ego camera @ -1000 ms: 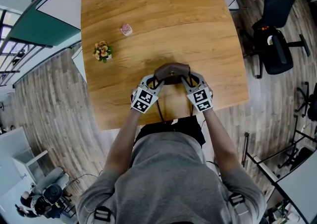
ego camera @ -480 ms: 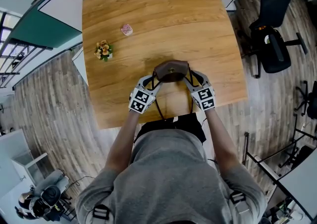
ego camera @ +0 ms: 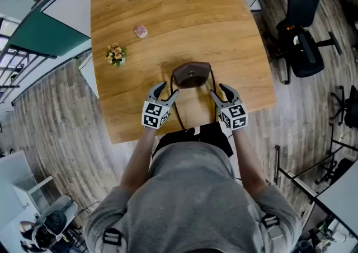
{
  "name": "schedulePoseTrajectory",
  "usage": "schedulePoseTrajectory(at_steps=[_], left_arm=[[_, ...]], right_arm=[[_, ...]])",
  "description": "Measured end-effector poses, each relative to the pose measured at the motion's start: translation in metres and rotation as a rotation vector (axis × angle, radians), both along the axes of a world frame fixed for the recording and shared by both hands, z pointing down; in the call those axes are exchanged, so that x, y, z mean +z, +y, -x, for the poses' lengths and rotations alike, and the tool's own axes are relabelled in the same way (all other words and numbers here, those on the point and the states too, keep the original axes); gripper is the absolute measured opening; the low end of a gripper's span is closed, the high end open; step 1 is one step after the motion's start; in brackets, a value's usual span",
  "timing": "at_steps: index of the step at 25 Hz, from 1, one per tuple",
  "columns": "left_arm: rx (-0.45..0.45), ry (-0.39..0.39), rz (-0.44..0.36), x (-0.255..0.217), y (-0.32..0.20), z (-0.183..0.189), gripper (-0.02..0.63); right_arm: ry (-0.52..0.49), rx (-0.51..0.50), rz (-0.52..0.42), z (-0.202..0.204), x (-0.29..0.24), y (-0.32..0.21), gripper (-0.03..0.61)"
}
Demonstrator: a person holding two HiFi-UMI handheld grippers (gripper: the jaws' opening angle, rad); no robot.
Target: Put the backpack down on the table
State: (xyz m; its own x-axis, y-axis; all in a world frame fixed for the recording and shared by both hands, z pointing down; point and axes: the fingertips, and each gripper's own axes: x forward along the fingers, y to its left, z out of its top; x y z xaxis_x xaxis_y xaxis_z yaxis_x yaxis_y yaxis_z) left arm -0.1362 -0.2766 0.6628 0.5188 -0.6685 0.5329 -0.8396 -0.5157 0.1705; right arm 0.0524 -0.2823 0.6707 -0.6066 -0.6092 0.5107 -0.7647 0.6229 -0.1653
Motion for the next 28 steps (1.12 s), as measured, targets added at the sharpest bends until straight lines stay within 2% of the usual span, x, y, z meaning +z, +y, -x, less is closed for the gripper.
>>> schedulePoseTrajectory(at_steps=[5,10,14,20,28], left_arm=[[-0.009,0.014,-0.018,-0.014,0.013,0.004,0.241],[0.015,0.038,-0.034,-0.026,0.022,-0.002,0.184],[0.037,0.051,-0.043,-0.032,0.027,-0.007,0.132],[0.075,0.072,-0.048,-0.036,0.036,-0.013,0.061],[0.105,0.075,-0.053,-0.039,0.039,-0.013,0.023]], right_arm=[[-0.014,-0.041,0.009,0.0,-0.007,0.023,0.084],[-0.011,-0.036,-0.009,0.0,-0.014,0.029,0.033],[-0.005,-0.037,-0.031,0.005,-0.022,0.03,0.008],[0.011,-0.045,-0.041,0.01,-0.025,0.038,0.008],[0.037,-0.044,-0.036,0.005,-0.024,0.046,0.006]])
